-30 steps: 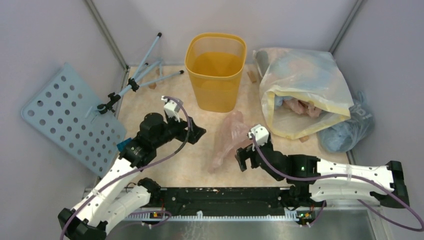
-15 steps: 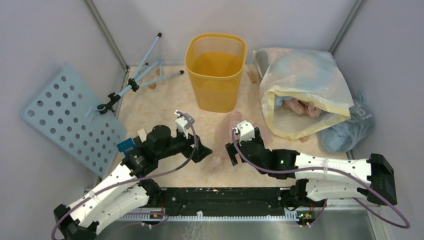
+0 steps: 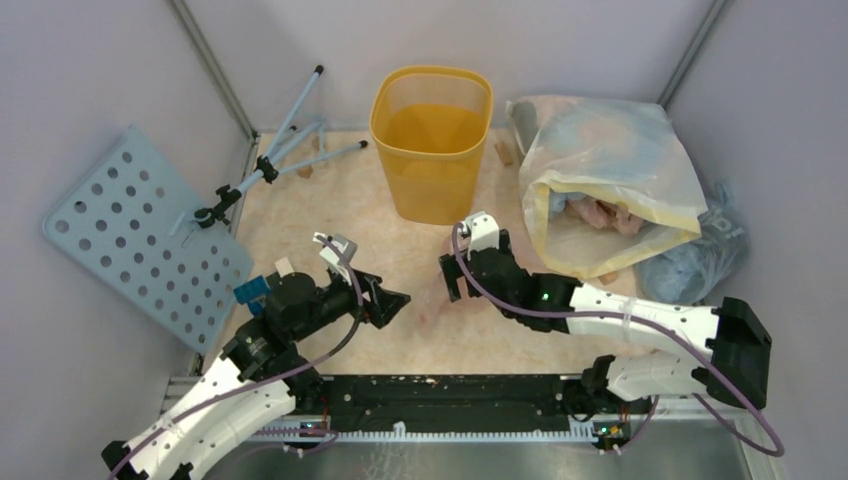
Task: Put the trash bags into the trash bin
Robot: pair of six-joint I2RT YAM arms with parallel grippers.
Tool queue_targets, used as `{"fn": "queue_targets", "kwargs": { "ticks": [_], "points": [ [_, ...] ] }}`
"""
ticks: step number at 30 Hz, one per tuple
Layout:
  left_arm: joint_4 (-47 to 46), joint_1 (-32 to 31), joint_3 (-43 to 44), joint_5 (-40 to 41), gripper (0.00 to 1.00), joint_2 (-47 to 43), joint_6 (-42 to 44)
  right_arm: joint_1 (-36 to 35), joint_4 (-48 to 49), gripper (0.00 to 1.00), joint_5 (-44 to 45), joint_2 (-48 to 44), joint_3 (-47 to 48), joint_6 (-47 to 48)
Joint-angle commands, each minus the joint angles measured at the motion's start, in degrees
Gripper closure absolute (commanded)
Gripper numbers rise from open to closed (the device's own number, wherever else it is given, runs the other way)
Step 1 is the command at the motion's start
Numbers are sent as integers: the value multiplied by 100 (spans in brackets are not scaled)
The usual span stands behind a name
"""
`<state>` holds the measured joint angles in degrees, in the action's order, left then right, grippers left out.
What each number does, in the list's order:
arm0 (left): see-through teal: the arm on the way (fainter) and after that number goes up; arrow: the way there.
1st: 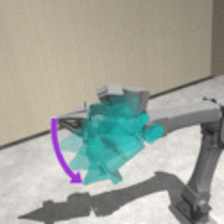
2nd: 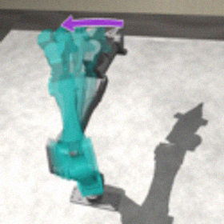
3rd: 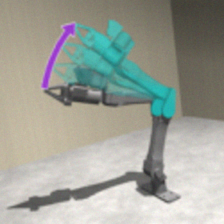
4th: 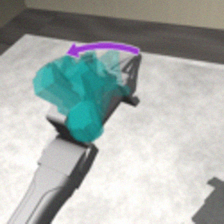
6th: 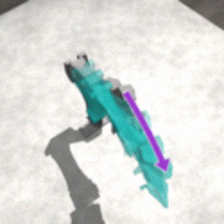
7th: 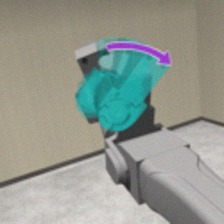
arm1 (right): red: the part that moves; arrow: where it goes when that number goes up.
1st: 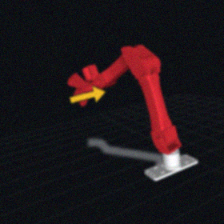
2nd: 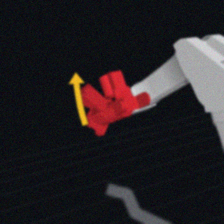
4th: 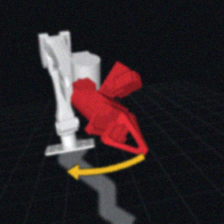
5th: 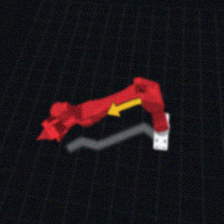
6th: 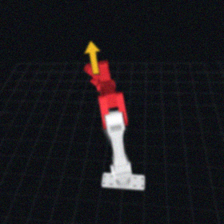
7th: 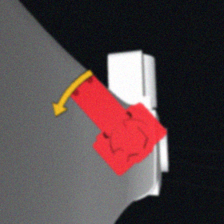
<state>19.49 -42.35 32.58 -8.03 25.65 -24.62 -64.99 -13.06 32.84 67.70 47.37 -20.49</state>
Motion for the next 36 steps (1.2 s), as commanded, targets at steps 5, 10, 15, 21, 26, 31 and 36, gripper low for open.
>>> {"fn": "queue_targets", "kwargs": {
  "ticks": [5,10,15,21,26,31,36],
  "points": [
    [-722,-10,-520,368,2,-129,-176,424,224,7,-434,501,800,221],
    [-717,-13,-723,627,1,-343,-423,664,326,7,-651,716,955,299],
    [-883,-15,-878,325,1,-763,-393,834,374,7,-828,874,1095,383],
    [-1053,-10,-1377,420,1,-1379,-650,996,306,7,-960,1040,1342,490],
    [-1775,-15,-1960,336,1,-1362,-919,1128,347,7,-1176,1047,1387,521],
    [-1791,-11,-2018,411,1,-1328,-634,1305,359,7,-1392,1176,1534,497],
    [-1806,-12,-2030,386,1,-1283,-468,1370,272,7,-1440,1296,1726,514]
  ]
}}
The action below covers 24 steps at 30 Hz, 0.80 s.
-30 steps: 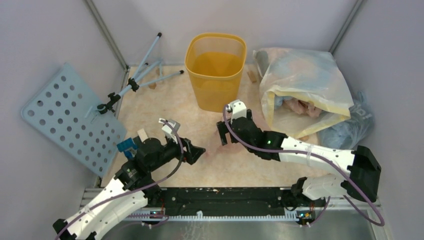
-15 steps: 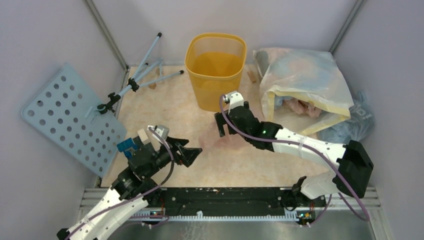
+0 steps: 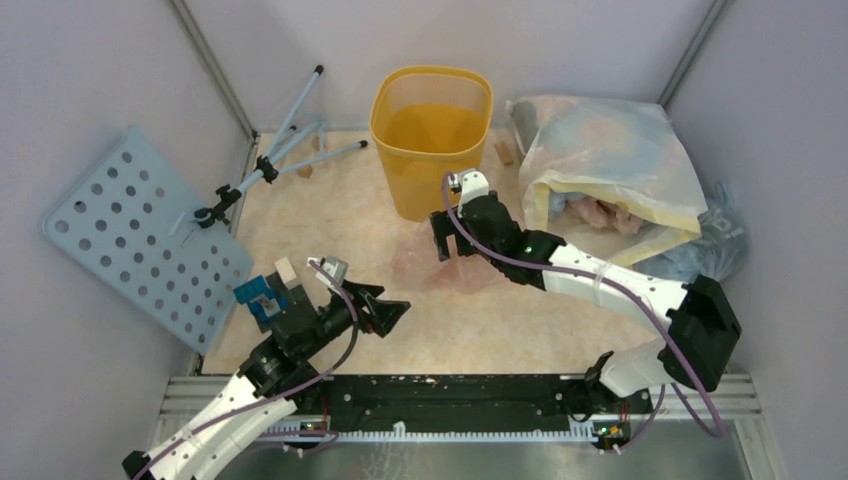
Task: Put the trash bags into the trash bin
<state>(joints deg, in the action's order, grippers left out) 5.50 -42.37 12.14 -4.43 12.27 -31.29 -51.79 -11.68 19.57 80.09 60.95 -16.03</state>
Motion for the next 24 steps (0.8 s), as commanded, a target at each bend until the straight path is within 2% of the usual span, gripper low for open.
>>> {"fn": "queue_targets", "kwargs": {
  "ticks": [1,5,10,13,15,18,21,24],
  "points": [
    [-376,-8,15,51,2,63,247,59,122,7,-132,54,373,72],
    [-193,-13,57,635,4,149,350,56,98,7,-143,19,342,35],
    [-748,0,-6,1439,27,571,341,74,52,7,-70,-45,283,39],
    [-960,36,211,1476,33,1109,545,105,-36,7,-23,-47,269,49],
    [-1125,111,346,1383,31,1483,682,120,-69,7,27,-55,232,67],
    [-1552,434,389,768,24,1992,803,150,-93,7,51,-73,210,94],
    [-1888,974,376,33,17,2387,737,160,-112,7,22,-73,206,116],
    [-2356,1645,309,-746,14,2743,673,163,-130,7,-11,-60,213,152]
  ]
}}
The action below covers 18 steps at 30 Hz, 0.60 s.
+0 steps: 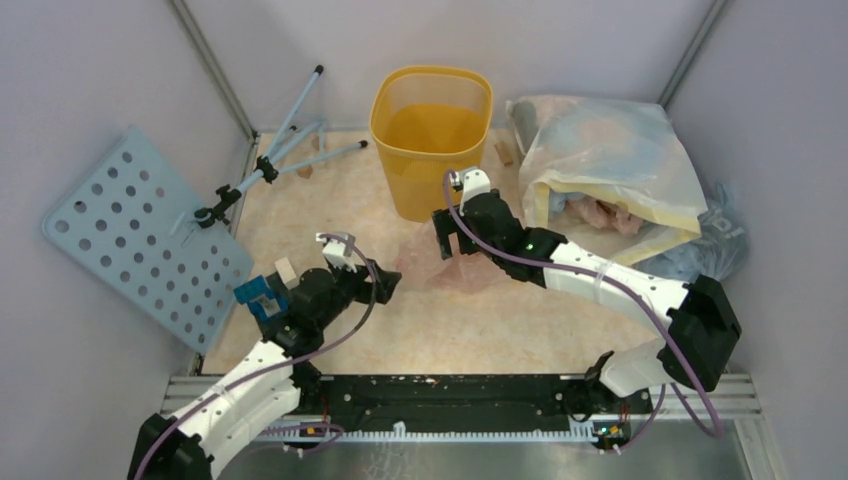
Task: Put the trash bags into the trash bin
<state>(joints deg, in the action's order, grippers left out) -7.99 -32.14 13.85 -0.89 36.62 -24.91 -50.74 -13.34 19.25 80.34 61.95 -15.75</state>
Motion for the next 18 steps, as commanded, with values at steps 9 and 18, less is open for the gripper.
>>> {"fn": "queue_targets", "kwargs": {
  "ticks": [9,18],
  "points": [
    [-2017,867,267,-2457,15,1297,316,64,31,7,-59,-36,122,148],
    [-1700,876,806,-2011,19,2075,635,73,77,8,-191,-1,124,103]
  ]
}}
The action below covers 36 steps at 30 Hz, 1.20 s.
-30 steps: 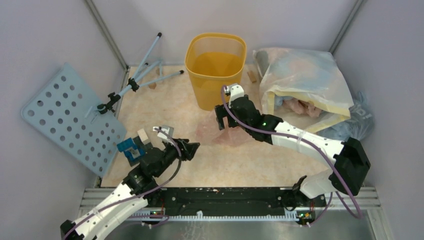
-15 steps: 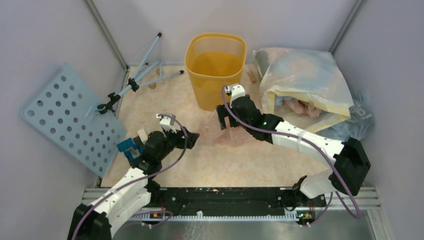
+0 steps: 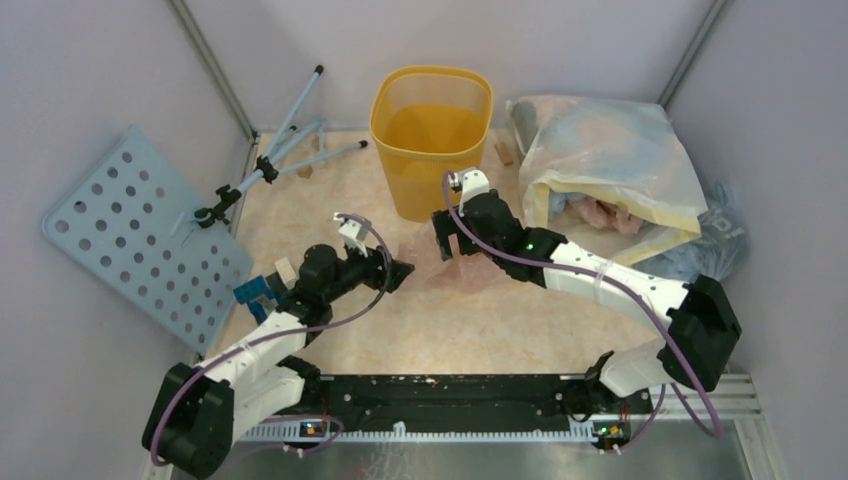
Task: Put the trash bags into the trash bin
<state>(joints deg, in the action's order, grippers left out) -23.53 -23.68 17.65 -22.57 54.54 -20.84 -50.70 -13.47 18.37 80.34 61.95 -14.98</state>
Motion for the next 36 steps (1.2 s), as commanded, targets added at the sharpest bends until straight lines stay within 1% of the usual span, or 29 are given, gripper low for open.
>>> {"fn": "queue_targets", "kwargs": {
  "ticks": [1,12,17,18,19,20,23,24,27,29,30,34,36],
  "points": [
    [-120,33,479,186,21,379,249,67,90,8,-103,0,120,37],
    [-355,30,694,151,34,1087,221,68,103,8,-111,125,183,69],
    [-657,31,743,118,39,1356,137,67,118,8,-140,196,181,60],
    [-720,30,767,113,43,1445,113,68,105,8,-133,205,181,55],
    [-779,30,797,123,49,1525,101,69,70,8,-99,204,180,30],
    [-799,30,850,140,59,1603,98,69,3,8,-44,198,173,11],
    [-648,38,972,350,93,1641,35,69,-143,8,229,15,23,-92],
    [-539,46,988,512,100,1599,-17,64,-171,8,278,-94,-59,-101],
    [-106,249,1019,965,100,1476,-228,69,-223,8,311,-527,-369,-120],
    [54,513,994,983,100,1444,-410,69,-235,8,227,-861,-595,-117],
    [79,673,962,925,100,1433,-493,69,-210,8,105,-1112,-718,-83],
    [77,1097,917,737,100,1472,-552,69,260,9,-938,-2008,-1368,247],
    [97,1179,983,723,100,1565,-473,73,254,8,-1002,-2392,-1520,307]
  ]
}}
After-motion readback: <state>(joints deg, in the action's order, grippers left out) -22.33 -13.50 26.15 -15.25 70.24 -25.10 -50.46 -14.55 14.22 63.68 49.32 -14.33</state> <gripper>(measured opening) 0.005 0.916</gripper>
